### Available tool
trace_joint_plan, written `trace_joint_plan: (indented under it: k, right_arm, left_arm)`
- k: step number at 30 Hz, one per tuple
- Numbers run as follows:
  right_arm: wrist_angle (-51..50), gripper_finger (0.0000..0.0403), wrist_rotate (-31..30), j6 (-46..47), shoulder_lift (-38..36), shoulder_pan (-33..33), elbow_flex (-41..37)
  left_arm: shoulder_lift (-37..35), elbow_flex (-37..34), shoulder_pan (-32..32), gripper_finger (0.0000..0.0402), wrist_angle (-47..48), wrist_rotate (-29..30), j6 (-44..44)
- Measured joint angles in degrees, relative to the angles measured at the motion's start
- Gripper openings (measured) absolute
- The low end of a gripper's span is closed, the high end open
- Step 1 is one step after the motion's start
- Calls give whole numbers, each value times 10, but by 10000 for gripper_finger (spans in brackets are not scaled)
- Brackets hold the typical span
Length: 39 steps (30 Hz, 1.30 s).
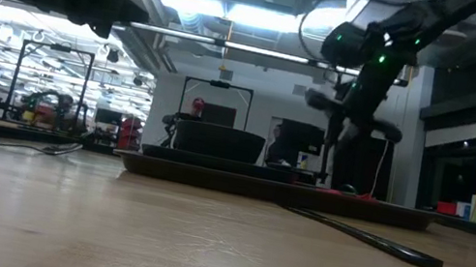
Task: Set up tray
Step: Put the black spoon on the red table napkin to the left of the black fork
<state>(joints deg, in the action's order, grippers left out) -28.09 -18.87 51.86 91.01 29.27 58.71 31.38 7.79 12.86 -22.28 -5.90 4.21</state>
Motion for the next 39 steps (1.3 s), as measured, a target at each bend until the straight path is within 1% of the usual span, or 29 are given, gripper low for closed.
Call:
trace_joint_plan:
  k: [2, 6, 8, 11, 16, 18, 21, 23, 27, 32, 34, 39]
  right_arm:
    - [-17, 83, -10, -18, -22, -8, 0]
    - [-45, 82, -49, -55, -58, -33, 0]
    - [-46, 77, -51, -83, -67, -46, 0]
    - [-46, 59, -53, -120, -72, -63, 0]
    - [-43, 9, -63, -164, -72, -80, 0]
    - [-34, 8, -79, -177, -73, -91, -5]
    - [30, 12, -85, -195, -79, -107, -40]
    - [101, 9, -81, -210, -82, -119, -72]
    - [236, 6, -51, -236, -83, -147, -133]
    - [390, 14, -45, -264, -83, -179, -192]
    - [418, 13, -45, -281, -83, -187, -203]
    - [429, 5, -45, -327, -83, -196, -207]
  left_arm:
    - [0, 0, 0, 6, 0, -2, 0]
    - [0, 0, 0, 6, 0, 8, 0]
    - [0, 0, 0, 6, 1, 9, 0]
    - [0, 0, 0, 6, 2, 9, 0]
    - [0, 0, 0, 6, 17, 8, -8]
    - [0, 0, 0, 6, 36, 5, -13]
    - [0, 0, 0, 6, 58, 3, -15]
    - [0, 0, 0, 6, 68, 3, -17]
    - [0, 0, 0, 6, 82, 8, -59]
    - [0, 0, 0, 1, 122, 28, -105]
    - [0, 0, 0, 1, 138, 43, -116]
    - [0, 0, 0, 3, 148, 65, -141]
